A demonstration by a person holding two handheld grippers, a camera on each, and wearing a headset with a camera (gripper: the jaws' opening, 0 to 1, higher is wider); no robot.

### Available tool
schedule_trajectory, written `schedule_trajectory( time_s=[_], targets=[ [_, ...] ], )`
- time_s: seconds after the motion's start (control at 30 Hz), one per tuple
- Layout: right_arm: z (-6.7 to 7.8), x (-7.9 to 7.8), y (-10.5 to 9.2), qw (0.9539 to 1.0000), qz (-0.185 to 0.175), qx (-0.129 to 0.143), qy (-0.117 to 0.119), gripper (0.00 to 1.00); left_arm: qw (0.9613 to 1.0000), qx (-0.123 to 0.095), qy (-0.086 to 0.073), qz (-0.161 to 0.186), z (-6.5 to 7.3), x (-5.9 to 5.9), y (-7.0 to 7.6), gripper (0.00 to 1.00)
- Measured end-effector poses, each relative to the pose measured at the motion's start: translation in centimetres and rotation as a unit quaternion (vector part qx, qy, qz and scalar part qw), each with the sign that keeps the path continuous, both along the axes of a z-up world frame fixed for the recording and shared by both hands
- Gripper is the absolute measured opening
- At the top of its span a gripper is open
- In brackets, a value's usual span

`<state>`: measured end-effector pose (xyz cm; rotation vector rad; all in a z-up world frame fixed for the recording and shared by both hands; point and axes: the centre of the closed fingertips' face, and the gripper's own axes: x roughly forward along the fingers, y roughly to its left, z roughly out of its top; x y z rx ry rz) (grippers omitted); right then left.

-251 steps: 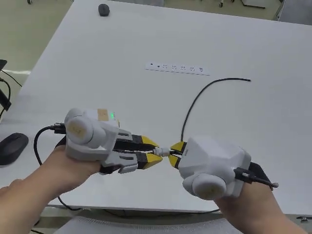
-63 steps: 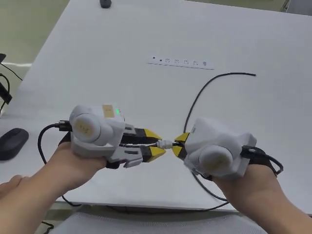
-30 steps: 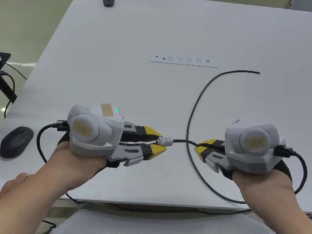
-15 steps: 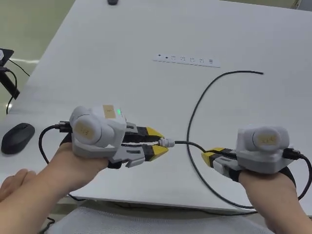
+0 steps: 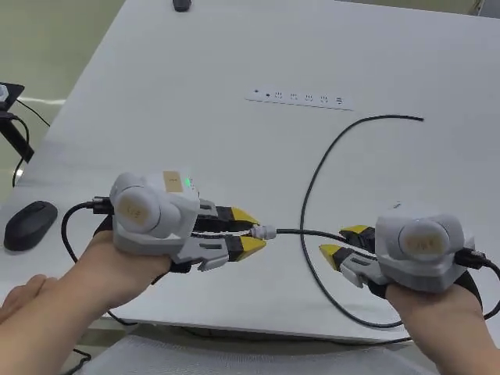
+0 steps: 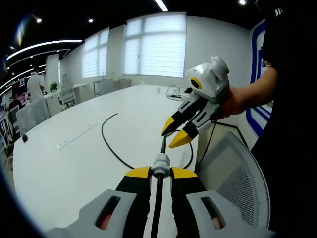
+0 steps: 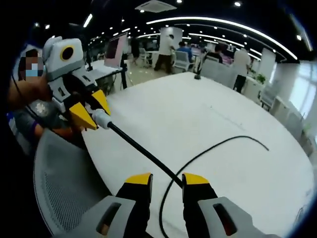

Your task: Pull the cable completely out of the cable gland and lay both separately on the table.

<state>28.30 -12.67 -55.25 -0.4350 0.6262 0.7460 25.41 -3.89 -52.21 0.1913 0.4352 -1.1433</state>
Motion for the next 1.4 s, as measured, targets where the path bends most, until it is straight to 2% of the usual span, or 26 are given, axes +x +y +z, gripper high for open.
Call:
schedule_trajectory(
  time_s=[0.03,0.07,0.17,0.27,0.33,0.53,0.67,0.77,0.8,0.9,1.03,1.07,1.1,1.13,1.23,1.4],
  targets=[
    [0.9,0.0,0.6,0.9989,0.026,-0.022,-0.032,0.22,1.0000,-0.001,-0.001,-0.001,0.1,0.0,0.0,0.15],
    [1.5,0.0,1.2,0.9974,0.042,-0.031,-0.049,0.23,1.0000,0.000,-0.001,-0.002,0.2,-0.1,-0.1,0.15],
    [2.6,-0.7,3.5,0.9894,0.100,-0.066,-0.083,0.23,1.0000,0.000,-0.002,-0.003,0.3,-0.2,-0.2,0.15],
    [2.6,-1.6,5.6,0.9805,0.150,-0.083,-0.097,0.20,1.0000,0.000,-0.002,-0.005,0.2,-0.2,-0.4,0.15],
    [2.4,-1.9,6.3,0.9760,0.166,-0.095,-0.104,0.17,1.0000,0.002,-0.003,-0.007,0.2,-0.3,-0.6,0.15],
    [2.3,-2.4,7.0,0.9733,0.182,-0.089,-0.107,0.11,0.9998,0.007,-0.005,-0.015,0.2,-0.6,-0.9,0.15],
    [1.9,-2.5,6.8,0.9752,0.178,-0.089,-0.097,0.04,0.9997,0.014,-0.007,-0.018,0.0,-0.8,-1.0,0.15],
    [1.7,-2.7,6.5,0.9825,0.156,-0.071,-0.073,0.03,0.9995,0.019,-0.010,-0.022,-0.1,-0.9,-1.2,0.15],
    [1.7,-2.7,6.4,0.9831,0.153,-0.069,-0.072,0.03,0.9995,0.019,-0.011,-0.023,-0.1,-0.9,-1.3,0.15],
    [1.7,-2.8,6.3,0.9908,0.122,-0.033,-0.048,0.03,0.9994,0.018,-0.015,-0.024,0.1,-1.0,-1.4,0.15],
    [1.2,-2.5,5.6,0.9954,0.092,-0.009,-0.023,0.03,0.9993,0.022,-0.019,-0.024,0.2,-1.0,-1.4,0.15],
    [1.0,-2.6,5.5,0.9971,0.074,0.014,-0.003,0.03,0.9993,0.022,-0.021,-0.024,0.3,-1.0,-1.3,0.15],
    [0.9,-2.5,5.3,0.9976,0.060,0.033,0.012,0.03,0.9992,0.023,-0.024,-0.023,0.4,-1.0,-1.2,0.15],
    [0.7,-2.5,5.1,0.9976,0.052,0.040,0.021,0.03,0.9992,0.022,-0.025,-0.022,0.4,-0.9,-1.2,0.15],
    [0.3,-2.1,4.4,0.9977,0.042,0.045,0.027,0.03,0.9992,0.020,-0.028,-0.019,0.6,-1.0,-1.1,0.15],
    [-0.4,-2.0,3.7,0.9958,0.013,0.072,0.056,0.03,0.9994,0.018,-0.026,-0.013,0.6,-1.1,-1.0,0.15]
  ],
)
